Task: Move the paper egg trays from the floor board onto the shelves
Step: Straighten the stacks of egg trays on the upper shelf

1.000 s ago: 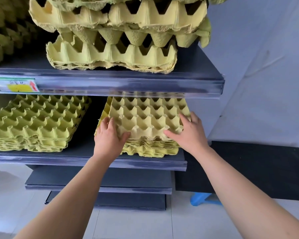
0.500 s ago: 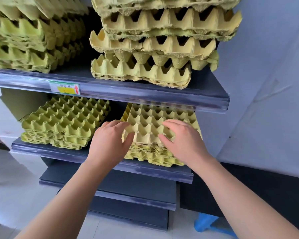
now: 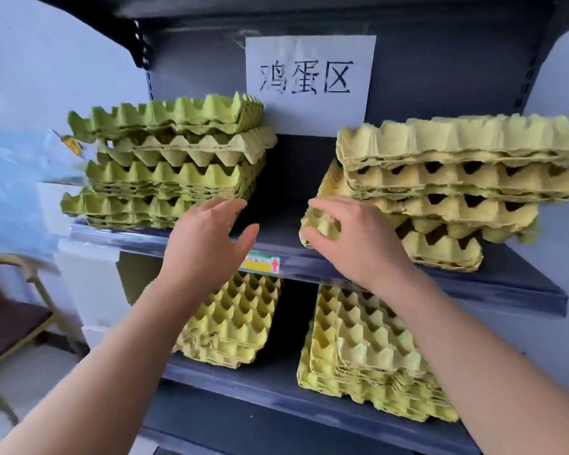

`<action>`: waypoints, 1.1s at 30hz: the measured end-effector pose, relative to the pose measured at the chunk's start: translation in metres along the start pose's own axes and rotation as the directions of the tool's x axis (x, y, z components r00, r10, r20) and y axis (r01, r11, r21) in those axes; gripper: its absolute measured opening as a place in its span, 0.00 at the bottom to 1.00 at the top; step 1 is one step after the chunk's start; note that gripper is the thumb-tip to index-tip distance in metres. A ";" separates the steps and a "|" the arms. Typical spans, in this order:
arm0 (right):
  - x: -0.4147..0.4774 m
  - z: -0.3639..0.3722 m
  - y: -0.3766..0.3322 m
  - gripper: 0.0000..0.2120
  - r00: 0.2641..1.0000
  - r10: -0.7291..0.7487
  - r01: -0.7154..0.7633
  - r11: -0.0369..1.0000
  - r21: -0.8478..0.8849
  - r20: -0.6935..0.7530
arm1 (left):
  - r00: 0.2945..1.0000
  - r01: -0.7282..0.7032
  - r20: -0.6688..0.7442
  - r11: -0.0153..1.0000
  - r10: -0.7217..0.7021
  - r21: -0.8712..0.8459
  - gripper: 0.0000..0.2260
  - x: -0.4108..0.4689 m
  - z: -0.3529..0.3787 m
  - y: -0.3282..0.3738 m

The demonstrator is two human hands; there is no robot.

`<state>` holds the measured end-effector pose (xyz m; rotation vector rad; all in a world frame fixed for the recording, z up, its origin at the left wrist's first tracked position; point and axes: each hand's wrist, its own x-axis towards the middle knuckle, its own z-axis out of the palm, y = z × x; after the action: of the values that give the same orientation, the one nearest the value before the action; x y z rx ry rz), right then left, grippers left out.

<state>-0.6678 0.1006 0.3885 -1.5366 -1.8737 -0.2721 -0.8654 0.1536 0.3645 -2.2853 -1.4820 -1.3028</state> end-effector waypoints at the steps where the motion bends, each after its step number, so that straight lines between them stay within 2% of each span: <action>1: 0.013 0.005 -0.011 0.21 1.000 0.001 -0.001 1.000 -0.002 -0.014 | 1.000 -0.007 0.001 1.000 0.007 0.010 0.19 0.009 -0.006 -0.012; 7: 0.080 0.034 -0.064 0.21 0.998 0.030 -0.033 0.999 -0.043 -0.064 | 0.998 -0.067 0.015 0.996 0.067 0.058 0.22 0.065 -0.037 -0.085; 10: 0.110 0.043 -0.081 0.21 0.993 0.038 -0.046 0.997 -0.068 -0.112 | 0.994 -0.102 -0.023 0.989 0.105 0.110 0.26 0.092 -0.046 -0.117; 16: 0.161 0.059 -0.096 0.32 0.990 0.066 -0.084 0.986 -0.142 -0.126 | 0.984 -0.162 -0.036 0.959 0.175 0.232 0.35 0.138 -0.054 -0.162; 20: 0.187 0.060 -0.097 0.30 0.992 0.094 -0.103 0.988 -0.114 -0.083 | 0.992 -0.128 0.018 0.966 0.128 0.226 0.31 0.166 -0.058 -0.179; 24: 0.201 0.059 -0.091 0.26 0.993 0.107 -0.108 0.994 -0.029 -0.042 | 0.990 -0.135 0.067 0.976 0.125 0.173 0.20 0.180 -0.059 -0.191; 28: 0.206 0.058 -0.088 0.25 0.993 0.104 -0.105 0.994 -0.013 -0.058 | 0.985 -0.174 0.019 0.983 0.173 0.058 0.15 0.189 -0.055 -0.201; 33: 0.208 0.048 -0.081 0.24 0.989 0.091 -0.092 0.996 -0.010 -0.113 | 0.973 -0.219 -0.063 0.974 0.223 0.055 0.15 0.197 -0.054 -0.193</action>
<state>-0.7736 0.2675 0.5028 -1.5798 -1.7129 -0.3249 -1.0203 0.3601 0.4742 -2.2730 -1.1838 -1.2550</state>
